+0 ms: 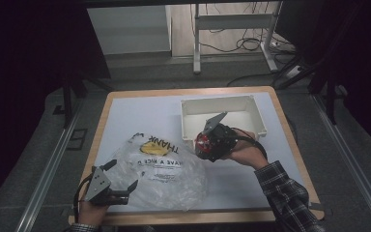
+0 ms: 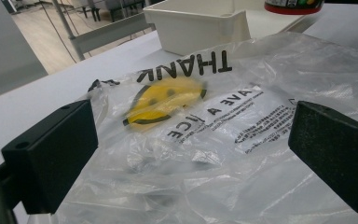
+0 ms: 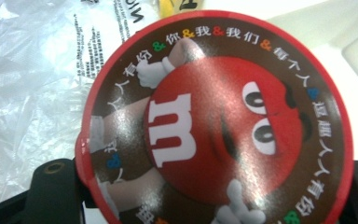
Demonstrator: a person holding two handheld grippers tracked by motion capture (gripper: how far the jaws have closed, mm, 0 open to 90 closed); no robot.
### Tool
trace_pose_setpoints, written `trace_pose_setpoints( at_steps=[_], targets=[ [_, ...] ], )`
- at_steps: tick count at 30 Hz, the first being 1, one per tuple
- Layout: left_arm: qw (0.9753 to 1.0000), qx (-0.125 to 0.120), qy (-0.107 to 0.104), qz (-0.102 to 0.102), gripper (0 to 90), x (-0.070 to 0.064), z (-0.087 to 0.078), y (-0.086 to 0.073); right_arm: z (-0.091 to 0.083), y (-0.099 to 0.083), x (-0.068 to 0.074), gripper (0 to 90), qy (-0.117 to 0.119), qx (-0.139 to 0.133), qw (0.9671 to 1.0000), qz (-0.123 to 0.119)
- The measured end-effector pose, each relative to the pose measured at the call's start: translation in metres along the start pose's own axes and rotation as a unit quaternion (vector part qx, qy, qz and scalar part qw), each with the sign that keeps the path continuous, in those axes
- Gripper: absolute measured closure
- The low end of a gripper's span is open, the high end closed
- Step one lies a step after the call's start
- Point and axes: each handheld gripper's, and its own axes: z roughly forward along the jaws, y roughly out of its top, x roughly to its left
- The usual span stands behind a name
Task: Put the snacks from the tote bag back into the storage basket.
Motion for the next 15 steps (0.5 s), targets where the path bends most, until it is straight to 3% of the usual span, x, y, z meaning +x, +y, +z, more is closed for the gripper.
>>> trace_pose_setpoints(
  at_steps=[15],
  targets=[
    [1.0000,0.000,0.000,0.000,1.3,0.000,0.000,0.000,0.005,-0.001,-0.021,25.9,-0.007,0.005,1.0000,-0.003]
  ],
)
